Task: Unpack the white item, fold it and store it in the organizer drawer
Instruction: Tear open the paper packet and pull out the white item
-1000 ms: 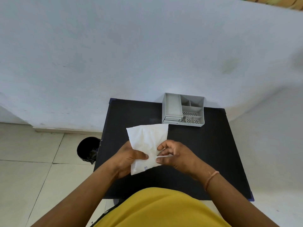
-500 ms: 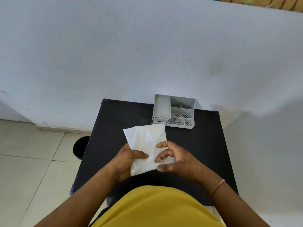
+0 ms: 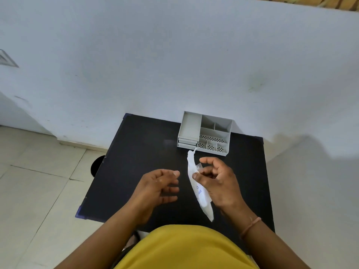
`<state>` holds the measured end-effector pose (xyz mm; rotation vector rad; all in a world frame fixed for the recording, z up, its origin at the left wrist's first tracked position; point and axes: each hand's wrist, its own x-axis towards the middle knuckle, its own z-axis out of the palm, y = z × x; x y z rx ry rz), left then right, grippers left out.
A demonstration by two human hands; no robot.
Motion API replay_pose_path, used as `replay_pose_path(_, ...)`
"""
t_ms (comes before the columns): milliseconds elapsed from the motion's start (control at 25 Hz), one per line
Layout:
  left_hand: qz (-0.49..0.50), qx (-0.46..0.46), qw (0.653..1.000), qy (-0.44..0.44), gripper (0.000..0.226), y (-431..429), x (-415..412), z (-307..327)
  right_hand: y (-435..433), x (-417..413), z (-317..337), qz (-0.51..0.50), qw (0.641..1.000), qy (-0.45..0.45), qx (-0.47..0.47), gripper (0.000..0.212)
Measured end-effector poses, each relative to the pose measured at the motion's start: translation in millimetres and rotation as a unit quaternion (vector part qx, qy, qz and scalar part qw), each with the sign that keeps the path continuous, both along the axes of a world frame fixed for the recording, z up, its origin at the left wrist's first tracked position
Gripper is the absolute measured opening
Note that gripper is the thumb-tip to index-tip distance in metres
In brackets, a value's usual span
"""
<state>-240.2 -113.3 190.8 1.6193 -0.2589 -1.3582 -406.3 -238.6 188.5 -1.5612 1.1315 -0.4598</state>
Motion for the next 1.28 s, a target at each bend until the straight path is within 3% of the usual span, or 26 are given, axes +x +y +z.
replay_pose_path(160, -0.069, -0.024, 0.984, -0.162, 0.048, -19, -35, 25, 0, -10, -3, 0.035, 0.999, 0.021, -0.022, 0.049)
replay_pose_path(280, -0.082, -0.009, 0.941, -0.328, 0.043, -31, -49, 24, -2, -15, -6, 0.061, 0.996, 0.035, -0.061, 0.052)
replay_pose_path(400, -0.088, 0.02, 0.913, -0.398, 0.035, -35, -57, 22, -3, -17, -7, 0.073, 0.995, 0.024, -0.07, 0.053)
replay_pose_path(520, -0.058, 0.013, 0.934, -0.353, 0.017, -37, -57, 20, -3, -19, -4, 0.071, 0.997, 0.0, -0.023, 0.056)
replay_pose_path(680, 0.055, 0.001, 0.986, -0.159, 0.013, -32, -50, 25, -7, -22, 6, 0.006, 0.989, -0.044, 0.14, 0.045)
replay_pose_path(800, 0.068, -0.023, 0.988, -0.134, 0.015, -24, -41, 25, -16, -31, 10, -0.049, 0.966, -0.085, 0.237, 0.032)
replay_pose_path(880, 0.056, -0.046, 0.985, -0.154, 0.016, -20, -38, 24, -20, -40, 8, -0.001, 0.991, -0.009, 0.13, 0.038)
replay_pose_path(920, 0.045, -0.053, 0.983, -0.172, 0.017, -19, -37, 24, -20, -45, 3, 0.046, 0.997, 0.065, -0.011, 0.044)
replay_pose_path(960, 0.031, -0.054, 0.978, -0.198, 0.017, -20, -38, 24, -19, -48, -3, 0.089, 0.97, 0.132, -0.184, 0.047)
replay_pose_path(1000, 0.015, -0.048, 0.973, -0.226, 0.017, -22, -39, 24, -14, -47, -9, 0.131, 0.917, 0.162, -0.34, 0.043)
replay_pose_path(1040, -0.002, -0.04, 0.967, -0.251, 0.017, -23, -40, 23, -6, -43, -13, 0.175, 0.872, 0.153, -0.431, 0.032)
replay_pose_path(1080, -0.022, -0.032, 0.961, -0.273, 0.017, -25, -41, 21, 1, -35, -19, 0.217, 0.854, 0.134, -0.453, 0.02)
replay_pose_path(1160, -0.065, -0.021, 0.947, -0.315, 0.015, -25, -38, 15, 13, -16, -28, 0.269, 0.885, 0.076, -0.373, 0.009)
replay_pose_path(1280, -0.092, -0.013, 0.932, -0.35, 0.014, -16, -21, 6, 19, 7, -28, 0.263, 0.937, 0.019, -0.227, 0.02)
